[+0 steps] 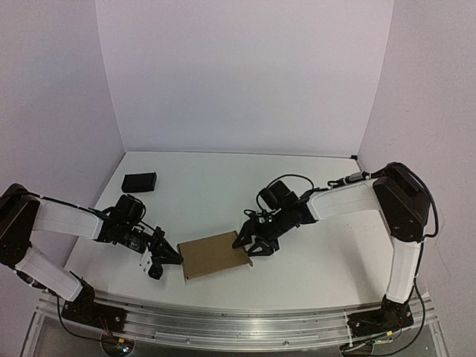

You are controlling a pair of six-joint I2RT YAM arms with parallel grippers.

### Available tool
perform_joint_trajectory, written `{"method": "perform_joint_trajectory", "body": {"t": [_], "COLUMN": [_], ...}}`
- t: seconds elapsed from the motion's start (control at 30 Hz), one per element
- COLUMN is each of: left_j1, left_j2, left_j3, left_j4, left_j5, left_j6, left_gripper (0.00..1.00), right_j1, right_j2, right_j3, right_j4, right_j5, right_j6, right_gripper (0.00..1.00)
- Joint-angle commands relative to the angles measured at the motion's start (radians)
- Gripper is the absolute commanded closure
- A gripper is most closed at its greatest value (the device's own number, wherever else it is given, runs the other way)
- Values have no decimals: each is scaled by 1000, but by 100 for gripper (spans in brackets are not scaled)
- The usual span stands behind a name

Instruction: Fold the paper box

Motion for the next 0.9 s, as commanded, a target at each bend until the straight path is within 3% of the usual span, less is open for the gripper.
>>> {"method": "perform_joint_trajectory", "body": {"t": [0.0, 0.23, 0.37, 0.57, 0.77, 0.87], "left_j1": [-10, -12, -6, 18, 26, 25], "left_j2": [-33, 50, 114, 150, 182, 181], "left_j3": [99, 332, 431, 404, 274, 214], "left_j4": [-109, -299, -348, -179, 151, 235], "left_j5": [28, 17, 92, 227, 213, 169], "left_j6": [15, -465, -737, -1221, -1678, -1756], "left_gripper": [100, 100, 100, 100, 100, 100], "right_j1": [8, -43, -89, -129, -139, -139], "right_j2": [-43, -110, -132, -104, -75, -51], "right_j3": [67, 121, 171, 292, 390, 468], "right_j4": [-117, -248, -293, -392, -452, -506], "right_j5": [-2, 64, 85, 55, 103, 174], "right_j6": [-60, -166, -223, -297, -321, -358], "right_gripper": [43, 42, 41, 41, 41, 41]}}
